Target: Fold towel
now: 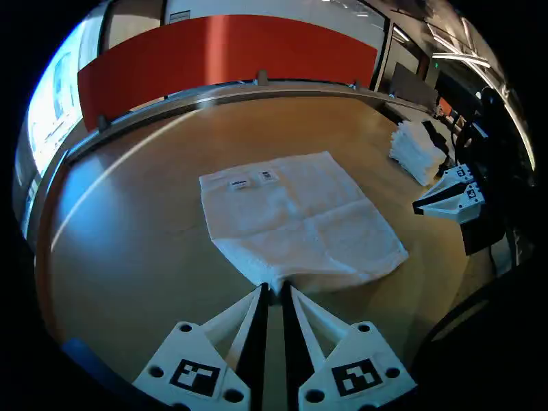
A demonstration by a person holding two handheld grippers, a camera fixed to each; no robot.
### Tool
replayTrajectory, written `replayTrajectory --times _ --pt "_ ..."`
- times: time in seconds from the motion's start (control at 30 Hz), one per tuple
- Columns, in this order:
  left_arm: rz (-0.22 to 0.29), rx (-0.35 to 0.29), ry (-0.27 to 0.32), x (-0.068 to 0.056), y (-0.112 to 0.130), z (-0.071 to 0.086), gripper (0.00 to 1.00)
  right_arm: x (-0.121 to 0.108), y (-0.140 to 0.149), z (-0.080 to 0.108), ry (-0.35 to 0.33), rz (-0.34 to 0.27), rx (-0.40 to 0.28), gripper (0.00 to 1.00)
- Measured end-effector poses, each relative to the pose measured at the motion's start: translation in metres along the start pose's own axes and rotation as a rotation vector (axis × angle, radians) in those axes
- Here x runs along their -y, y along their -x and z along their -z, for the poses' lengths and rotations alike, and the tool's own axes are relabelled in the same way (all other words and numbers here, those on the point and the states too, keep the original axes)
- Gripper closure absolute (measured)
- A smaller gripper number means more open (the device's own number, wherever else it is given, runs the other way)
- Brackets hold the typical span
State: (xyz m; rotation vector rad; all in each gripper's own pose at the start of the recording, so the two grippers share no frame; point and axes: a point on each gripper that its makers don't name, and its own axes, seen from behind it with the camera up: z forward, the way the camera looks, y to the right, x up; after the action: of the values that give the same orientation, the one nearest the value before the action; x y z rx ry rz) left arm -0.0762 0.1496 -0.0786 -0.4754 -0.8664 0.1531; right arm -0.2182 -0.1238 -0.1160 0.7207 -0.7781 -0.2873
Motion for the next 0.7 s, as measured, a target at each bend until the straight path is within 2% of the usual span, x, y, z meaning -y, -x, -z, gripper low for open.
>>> replayTrajectory --times 0.33,0.37,0.57,0.7 --pt "-0.002 0.011 -0.007 0.003 0.006 -0.002 0.86 -0.005 0.008 0.002 0.027 0.01 0.012 0.9" --pt "-0.003 0.012 -0.007 0.002 0.006 -0.002 0.86 -0.006 0.008 0.002 0.034 0.01 0.014 0.88" --pt "-0.004 0.013 -0.008 0.002 0.008 -0.001 0.86 -0.007 0.011 -0.001 0.047 0.014 0.016 0.29" --pt "-0.003 0.014 -0.008 0.001 0.008 -0.001 0.86 -0.003 0.012 -0.003 0.037 0.015 0.019 0.24"
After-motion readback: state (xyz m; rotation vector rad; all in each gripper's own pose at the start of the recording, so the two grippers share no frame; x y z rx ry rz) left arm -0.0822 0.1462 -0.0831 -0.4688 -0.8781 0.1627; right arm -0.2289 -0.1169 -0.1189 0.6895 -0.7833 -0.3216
